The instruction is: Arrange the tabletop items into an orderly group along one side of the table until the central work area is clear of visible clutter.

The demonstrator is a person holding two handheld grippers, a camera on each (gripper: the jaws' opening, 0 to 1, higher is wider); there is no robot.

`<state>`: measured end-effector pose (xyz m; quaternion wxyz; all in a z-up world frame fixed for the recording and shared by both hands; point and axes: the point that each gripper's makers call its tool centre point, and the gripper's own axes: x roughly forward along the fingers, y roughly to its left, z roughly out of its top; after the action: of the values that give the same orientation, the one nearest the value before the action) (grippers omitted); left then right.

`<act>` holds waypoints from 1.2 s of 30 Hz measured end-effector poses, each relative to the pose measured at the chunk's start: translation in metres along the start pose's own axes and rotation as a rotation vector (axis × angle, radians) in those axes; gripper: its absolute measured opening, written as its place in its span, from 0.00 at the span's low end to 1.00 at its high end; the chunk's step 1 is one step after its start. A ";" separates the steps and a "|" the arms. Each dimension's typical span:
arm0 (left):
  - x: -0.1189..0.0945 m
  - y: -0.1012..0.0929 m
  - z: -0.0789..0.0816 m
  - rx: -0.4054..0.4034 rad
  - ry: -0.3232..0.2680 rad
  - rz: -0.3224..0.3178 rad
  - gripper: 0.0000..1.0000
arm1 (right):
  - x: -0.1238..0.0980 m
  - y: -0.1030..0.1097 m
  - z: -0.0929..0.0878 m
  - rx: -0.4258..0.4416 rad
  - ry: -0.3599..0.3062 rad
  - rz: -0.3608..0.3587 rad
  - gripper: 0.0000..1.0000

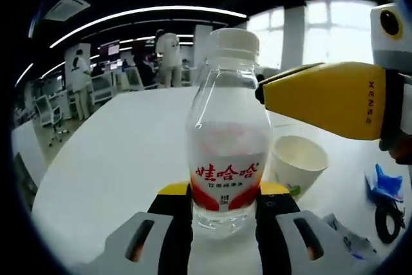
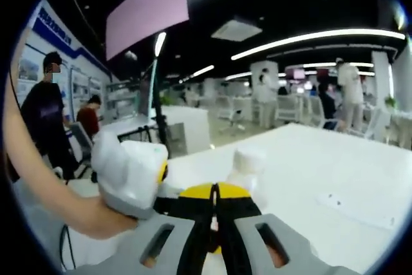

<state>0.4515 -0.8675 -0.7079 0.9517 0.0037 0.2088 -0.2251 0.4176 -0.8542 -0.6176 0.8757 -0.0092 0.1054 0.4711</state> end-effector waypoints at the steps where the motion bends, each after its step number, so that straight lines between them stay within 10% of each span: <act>1: 0.000 -0.001 0.000 0.000 -0.002 0.002 0.34 | -0.001 0.002 0.001 0.000 -0.003 0.004 0.00; 36: -0.002 0.000 -0.001 -0.036 -0.084 0.094 0.36 | -0.067 0.013 -0.024 0.118 -0.001 -0.101 0.00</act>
<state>0.4495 -0.8669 -0.7083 0.9690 -0.0131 0.1725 -0.1762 0.3667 -0.9049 -0.6271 0.8974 0.0373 0.1318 0.4195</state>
